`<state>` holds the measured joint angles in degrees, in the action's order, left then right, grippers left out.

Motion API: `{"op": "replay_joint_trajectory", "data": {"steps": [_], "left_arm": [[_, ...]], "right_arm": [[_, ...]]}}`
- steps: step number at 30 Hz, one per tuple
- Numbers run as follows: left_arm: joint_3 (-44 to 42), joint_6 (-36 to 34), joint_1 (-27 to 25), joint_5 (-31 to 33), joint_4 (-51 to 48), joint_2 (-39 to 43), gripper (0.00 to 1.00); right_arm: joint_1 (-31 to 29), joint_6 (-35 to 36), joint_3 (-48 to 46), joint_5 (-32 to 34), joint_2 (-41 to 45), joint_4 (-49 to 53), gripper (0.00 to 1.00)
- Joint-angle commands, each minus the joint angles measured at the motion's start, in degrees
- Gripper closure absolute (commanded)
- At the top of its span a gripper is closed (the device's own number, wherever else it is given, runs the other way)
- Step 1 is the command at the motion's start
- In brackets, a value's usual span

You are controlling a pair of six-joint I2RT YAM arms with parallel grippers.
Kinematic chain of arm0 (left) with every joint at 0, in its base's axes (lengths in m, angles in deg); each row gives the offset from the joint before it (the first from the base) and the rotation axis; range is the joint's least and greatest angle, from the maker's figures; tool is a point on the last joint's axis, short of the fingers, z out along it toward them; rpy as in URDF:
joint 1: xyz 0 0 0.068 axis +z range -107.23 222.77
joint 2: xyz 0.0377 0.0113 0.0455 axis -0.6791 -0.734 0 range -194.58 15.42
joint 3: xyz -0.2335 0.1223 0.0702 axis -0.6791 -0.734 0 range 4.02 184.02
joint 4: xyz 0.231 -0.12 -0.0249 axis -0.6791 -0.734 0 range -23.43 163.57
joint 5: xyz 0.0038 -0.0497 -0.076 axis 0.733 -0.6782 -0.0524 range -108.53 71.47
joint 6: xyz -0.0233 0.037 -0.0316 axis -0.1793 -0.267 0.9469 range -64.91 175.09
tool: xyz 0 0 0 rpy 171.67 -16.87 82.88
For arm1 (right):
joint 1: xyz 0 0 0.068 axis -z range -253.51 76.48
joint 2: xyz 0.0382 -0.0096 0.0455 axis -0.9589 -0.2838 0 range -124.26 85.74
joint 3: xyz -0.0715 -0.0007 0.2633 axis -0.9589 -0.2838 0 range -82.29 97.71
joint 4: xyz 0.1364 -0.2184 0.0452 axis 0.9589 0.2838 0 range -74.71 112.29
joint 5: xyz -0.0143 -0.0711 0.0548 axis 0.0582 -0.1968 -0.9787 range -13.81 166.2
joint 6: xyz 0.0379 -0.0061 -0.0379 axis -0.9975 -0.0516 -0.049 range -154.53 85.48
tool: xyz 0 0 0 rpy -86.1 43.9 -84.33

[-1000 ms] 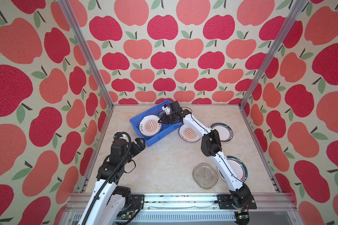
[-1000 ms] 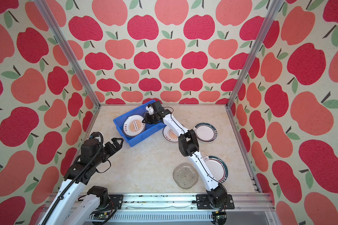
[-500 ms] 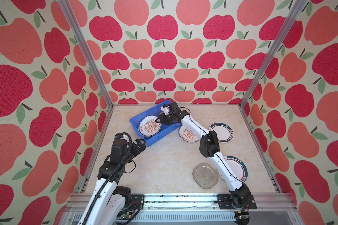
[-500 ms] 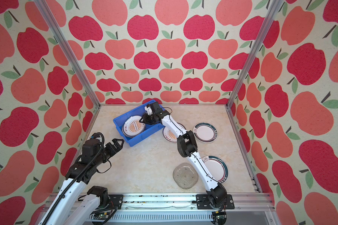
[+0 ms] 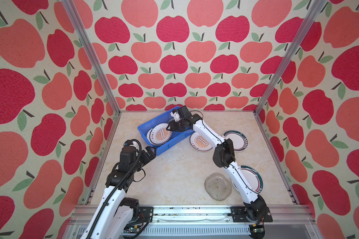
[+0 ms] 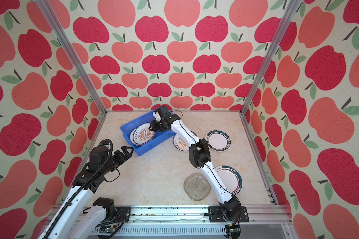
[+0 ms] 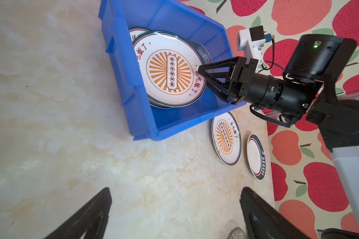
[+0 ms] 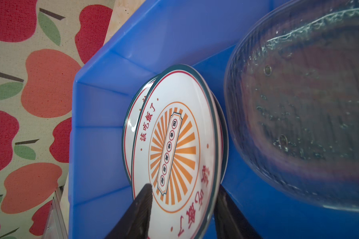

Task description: Place the plates into the plastic bin on the countertop

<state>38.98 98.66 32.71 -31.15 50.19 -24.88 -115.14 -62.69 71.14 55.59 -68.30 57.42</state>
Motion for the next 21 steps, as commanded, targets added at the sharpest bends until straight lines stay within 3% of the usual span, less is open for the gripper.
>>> {"op": "replay_joint_trajectory", "data": {"steps": [1, 15, 21], "left_arm": [[-0.9, -0.2, 0.3, -0.9, 1.9, 0.4, 0.01], [-2.4, 0.3, 0.3, -1.6, 0.7, 2.0, 0.01], [-1.9, -0.2, 0.3, -3.0, 1.0, 0.1, 0.01]], "right_arm": [[-0.3, 1.5, 1.4, 0.4, 2.2, 1.7, 0.50], [-1.3, 0.2, 1.2, 2.2, -1.1, 1.3, 0.49], [-1.6, 0.3, 2.3, 1.3, -2.3, 0.4, 0.42]]}}
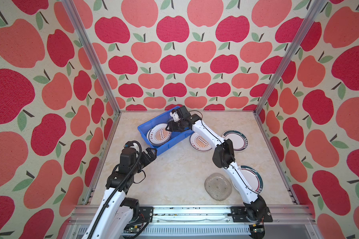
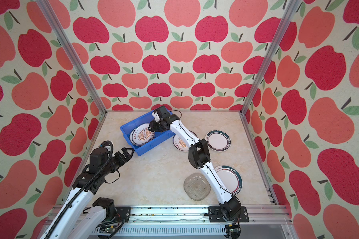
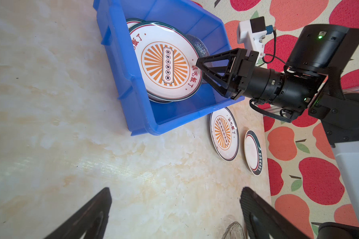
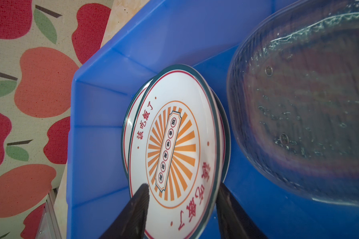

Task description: Place the plates into the plastic bin on the countertop

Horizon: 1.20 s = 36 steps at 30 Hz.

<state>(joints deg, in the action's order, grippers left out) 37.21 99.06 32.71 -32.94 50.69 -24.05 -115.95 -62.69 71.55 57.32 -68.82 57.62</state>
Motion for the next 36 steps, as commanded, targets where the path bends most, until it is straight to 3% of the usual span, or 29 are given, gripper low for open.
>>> {"op": "replay_joint_trajectory", "data": {"steps": [1, 8, 18, 24, 28, 32, 36], "left_arm": [[0.0, -0.7, 0.3, -1.3, 0.5, -1.1, 0.01], [0.2, -0.9, 0.3, -1.4, 1.5, -1.9, 0.01], [-0.3, -0.2, -0.1, -1.5, 4.2, -2.9, 0.01], [1.8, -1.2, -0.3, -0.8, 4.2, -4.4, 0.01], [4.0, -2.7, -1.2, 0.1, 4.5, -7.1, 0.01], [4.9, -2.9, -3.5, 1.6, 6.3, -9.6, 0.01], [5.4, -2.5, -7.6, 4.5, 8.0, -12.1, 0.01]], "right_arm": [[-0.9, 0.3, 2.1, -0.6, -2.1, 0.4, 0.40], [-1.9, 1.8, 2.0, -0.4, -2.6, 1.4, 0.38], [-3.2, 9.6, 0.8, 10.5, 4.0, 6.8, 0.35], [-3.1, 11.2, 1.3, 11.3, 8.0, 5.4, 0.32], [-2.8, 12.7, 1.1, 8.1, 10.9, 4.0, 0.32], [-0.6, 10.6, -7.0, -1.5, 15.4, -5.1, 0.33], [1.2, 7.0, -13.6, -5.6, 18.8, -14.1, 0.35]]}}
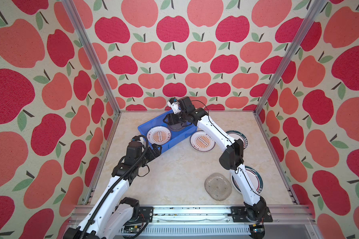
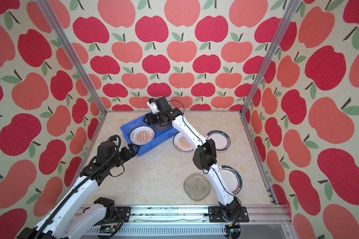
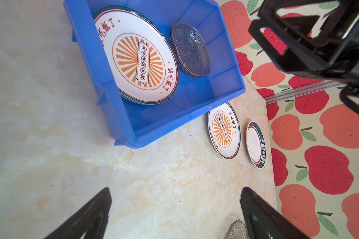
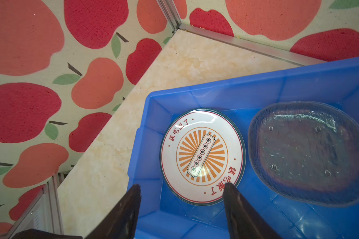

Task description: Place the plates into the plastic bin on the countertop

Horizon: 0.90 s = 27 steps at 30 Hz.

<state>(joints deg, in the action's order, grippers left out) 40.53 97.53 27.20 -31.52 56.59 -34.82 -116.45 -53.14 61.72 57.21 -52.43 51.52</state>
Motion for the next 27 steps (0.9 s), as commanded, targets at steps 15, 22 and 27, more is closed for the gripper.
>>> {"op": "replay_joint_trajectory", "data": {"steps": [15, 22, 27], "left_arm": [[9.8, -2.6, -13.2, 12.7, -4.2, -2.8, 0.01], [11.1, -3.1, -16.0, 12.7, -5.3, -2.9, 0.01], [12.1, -3.7, -17.3, 12.5, -4.1, -4.3, 0.01]], "right_arm": [[1.6, -7.4, 4.0, -8.2, -2.4, -12.1, 0.36], [2.5, -6.4, -14.4, -4.3, 9.6, -18.7, 0.36], [4.0, -7.2, -31.5, -1.1, 19.9, -25.0, 0.36]]}}
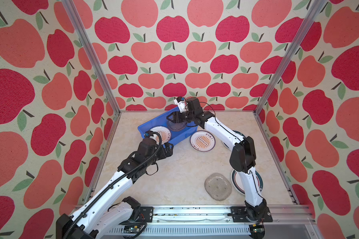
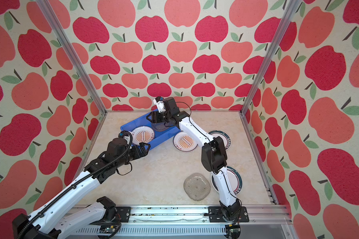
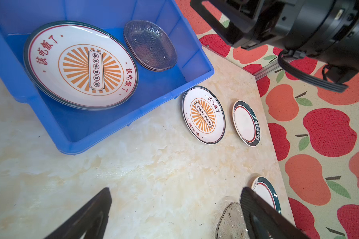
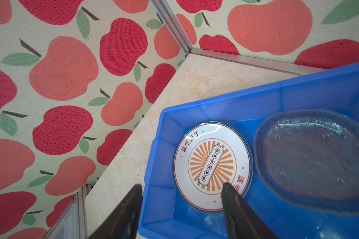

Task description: Place the plates into the plastic bin on the countertop

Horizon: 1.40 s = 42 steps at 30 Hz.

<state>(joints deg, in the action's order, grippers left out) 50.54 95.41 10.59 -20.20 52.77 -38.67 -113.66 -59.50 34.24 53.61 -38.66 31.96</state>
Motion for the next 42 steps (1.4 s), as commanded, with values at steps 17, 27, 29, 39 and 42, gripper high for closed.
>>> {"op": "replay_joint_trajectory", "data": {"steps": [17, 27, 29, 39, 42], "left_arm": [[-3.4, -2.7, 7.1, -9.9, 9.5, 2.2, 0.01], [-4.4, -3.5, 12.8, -15.9, 11.7, -1.3, 0.01], [-5.3, -3.1, 13.6, -16.0, 12.9, -1.5, 0.01], [-7.0, -1.3, 16.4, -18.7, 15.2, -2.5, 0.01], [-7.2, -1.3, 16.7, -18.5, 15.1, -2.5, 0.01]], "right_arm": [[12.0, -7.8, -55.0, 4.9, 36.3, -10.4, 0.42], [23.1, -15.6, -69.7, 1.9, 38.5, -17.3, 0.52], [24.3, -16.3, -70.4, 2.3, 37.1, -17.8, 0.53], [27.3, -19.9, -72.2, -0.1, 28.3, -26.5, 0.57], [27.6, -21.5, -72.3, -1.0, 25.6, -29.8, 0.58]]}}
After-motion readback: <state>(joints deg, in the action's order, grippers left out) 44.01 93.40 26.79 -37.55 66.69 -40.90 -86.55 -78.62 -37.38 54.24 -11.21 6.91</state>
